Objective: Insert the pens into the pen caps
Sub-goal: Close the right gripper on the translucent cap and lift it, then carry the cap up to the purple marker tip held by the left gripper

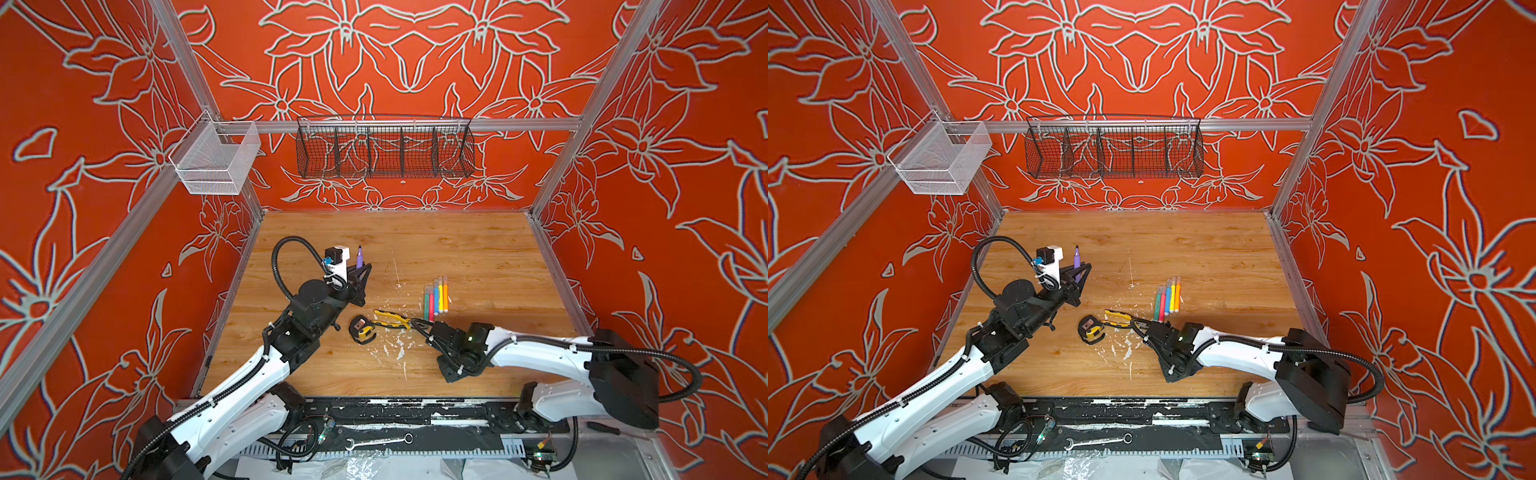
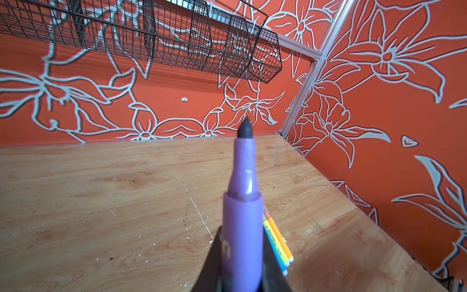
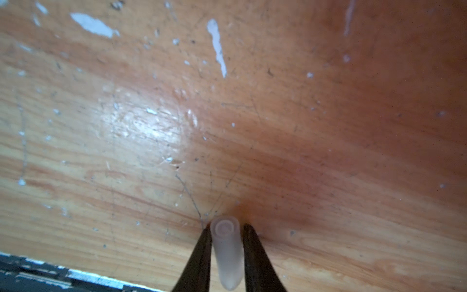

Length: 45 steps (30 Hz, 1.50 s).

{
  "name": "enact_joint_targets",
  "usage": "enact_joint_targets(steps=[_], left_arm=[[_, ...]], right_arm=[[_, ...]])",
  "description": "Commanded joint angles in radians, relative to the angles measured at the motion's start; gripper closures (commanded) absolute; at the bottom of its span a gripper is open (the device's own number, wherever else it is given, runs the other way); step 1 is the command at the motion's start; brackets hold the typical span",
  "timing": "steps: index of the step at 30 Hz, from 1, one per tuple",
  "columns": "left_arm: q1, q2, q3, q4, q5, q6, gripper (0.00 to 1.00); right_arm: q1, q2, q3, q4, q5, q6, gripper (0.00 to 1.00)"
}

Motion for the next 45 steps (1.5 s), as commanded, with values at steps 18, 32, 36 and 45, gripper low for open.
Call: enact_joint_targets(steps=[18,32,36,45], left_arm=[[0.005,-0.113,-0.071,0.094,0.110,0.018,1.00],[0.005,-0.129,-0.117,0.224,0.399,0.038,1.00],[0.002,-0.091,-0.114,0.256,0.487,0.039,1.00],[-0.056,0.009,-0.042,0.216,0.529,0.092,1.00]], right_arm=[[0.007,-0.270,0.147,-0.020,0.224,-0.024,0.94],[0.008,-0.649,0.027,0.697,0.269,-0.085,1.00],[0.008,-0.663,-0.062,0.987,0.259,-0.114,1.00],[0.008,-0.462,0.083,1.158,0.099,-0.182,1.00]])
